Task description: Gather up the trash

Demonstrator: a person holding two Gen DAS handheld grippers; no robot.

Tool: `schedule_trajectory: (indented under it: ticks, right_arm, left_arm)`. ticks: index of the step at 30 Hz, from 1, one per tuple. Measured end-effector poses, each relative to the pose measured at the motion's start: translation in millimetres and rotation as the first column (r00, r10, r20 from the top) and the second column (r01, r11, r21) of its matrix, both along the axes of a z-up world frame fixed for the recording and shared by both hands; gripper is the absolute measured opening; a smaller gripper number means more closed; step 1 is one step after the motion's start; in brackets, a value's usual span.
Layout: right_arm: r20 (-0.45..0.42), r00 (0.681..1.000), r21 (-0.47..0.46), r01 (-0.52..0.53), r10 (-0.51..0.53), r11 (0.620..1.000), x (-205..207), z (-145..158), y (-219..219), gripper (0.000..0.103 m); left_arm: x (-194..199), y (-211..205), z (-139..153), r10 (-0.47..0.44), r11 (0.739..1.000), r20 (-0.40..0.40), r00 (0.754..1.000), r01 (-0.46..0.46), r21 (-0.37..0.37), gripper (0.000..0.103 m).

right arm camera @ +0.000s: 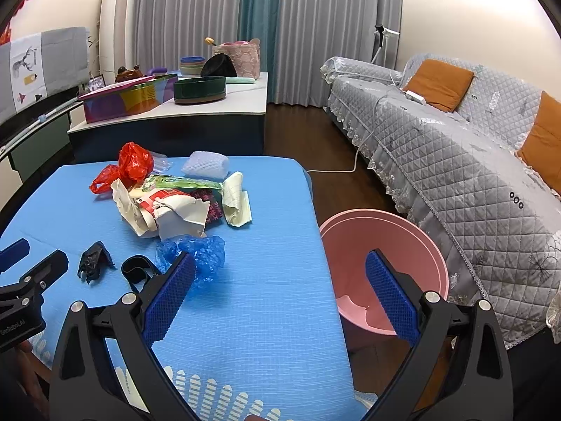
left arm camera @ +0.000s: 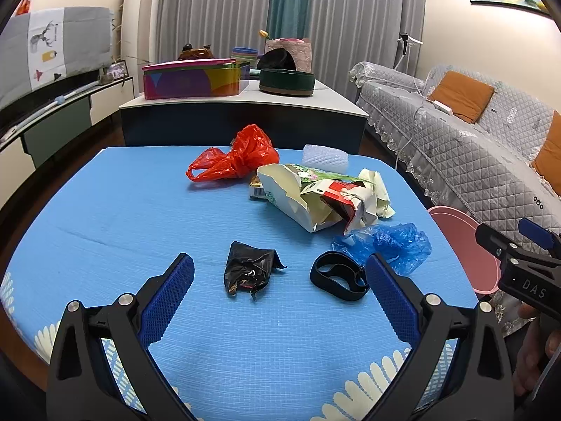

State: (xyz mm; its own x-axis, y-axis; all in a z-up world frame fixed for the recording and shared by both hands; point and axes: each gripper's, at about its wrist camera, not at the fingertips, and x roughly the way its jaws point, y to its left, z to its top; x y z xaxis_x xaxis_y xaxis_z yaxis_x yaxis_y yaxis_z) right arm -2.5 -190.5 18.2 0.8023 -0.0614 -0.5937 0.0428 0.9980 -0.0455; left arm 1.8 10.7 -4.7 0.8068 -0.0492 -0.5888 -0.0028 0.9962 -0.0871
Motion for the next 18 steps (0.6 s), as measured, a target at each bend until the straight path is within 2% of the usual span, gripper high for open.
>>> schedule_trajectory:
  ticks: [18]
  right_arm:
    - [0.014,1.000,-0.010,-0.005,0.005,1.000,-1.6,1.1,3.1,0.094]
  left_arm:
    - [0.5,-3.2,-0.6,-0.002,1.000,0.002,1.000,0.002,0.001,0.095]
